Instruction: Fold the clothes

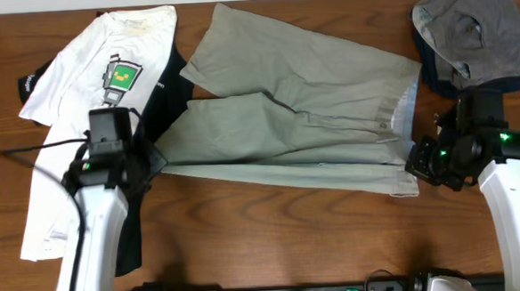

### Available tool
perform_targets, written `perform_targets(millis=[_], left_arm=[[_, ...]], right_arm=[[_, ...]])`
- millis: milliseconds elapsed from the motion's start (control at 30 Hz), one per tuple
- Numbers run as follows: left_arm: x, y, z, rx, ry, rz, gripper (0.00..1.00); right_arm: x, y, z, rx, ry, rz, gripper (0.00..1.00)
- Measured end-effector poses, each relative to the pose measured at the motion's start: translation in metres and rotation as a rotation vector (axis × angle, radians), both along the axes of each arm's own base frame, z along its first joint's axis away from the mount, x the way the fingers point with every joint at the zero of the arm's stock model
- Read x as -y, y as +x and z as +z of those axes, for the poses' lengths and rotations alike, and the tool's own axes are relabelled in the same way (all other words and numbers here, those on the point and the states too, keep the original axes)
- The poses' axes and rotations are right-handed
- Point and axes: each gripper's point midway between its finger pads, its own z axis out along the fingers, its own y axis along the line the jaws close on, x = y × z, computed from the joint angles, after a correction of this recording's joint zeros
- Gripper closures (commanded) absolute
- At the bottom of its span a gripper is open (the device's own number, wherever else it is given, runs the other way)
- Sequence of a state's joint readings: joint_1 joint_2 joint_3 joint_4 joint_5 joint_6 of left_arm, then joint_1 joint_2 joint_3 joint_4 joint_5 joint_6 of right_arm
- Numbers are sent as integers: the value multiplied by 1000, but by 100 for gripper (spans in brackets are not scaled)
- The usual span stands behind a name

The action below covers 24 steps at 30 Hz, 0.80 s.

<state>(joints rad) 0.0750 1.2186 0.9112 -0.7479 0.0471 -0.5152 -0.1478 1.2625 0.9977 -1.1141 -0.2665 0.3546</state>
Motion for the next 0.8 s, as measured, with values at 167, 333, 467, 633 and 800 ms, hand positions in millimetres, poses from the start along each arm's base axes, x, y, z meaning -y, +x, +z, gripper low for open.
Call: perform_targets(millis=[167, 333, 467, 633, 800], left_arm=[[0, -9, 44, 160, 17, -5, 94], [1, -22, 80, 300, 37, -17, 94], [2, -33, 106, 408, 49, -18, 94], [2, -43, 124, 489, 56, -17, 94], [4, -38, 127, 503, 50, -23, 94]], right_arm=[[0, -4, 14, 7, -7, 24, 99], [-1, -10, 42, 67, -23, 35, 99], [-1, -19, 61, 120, -39, 41, 99], [-1, -26, 67, 132, -42, 39, 99], [1, -23, 68, 144, -56, 35, 99]])
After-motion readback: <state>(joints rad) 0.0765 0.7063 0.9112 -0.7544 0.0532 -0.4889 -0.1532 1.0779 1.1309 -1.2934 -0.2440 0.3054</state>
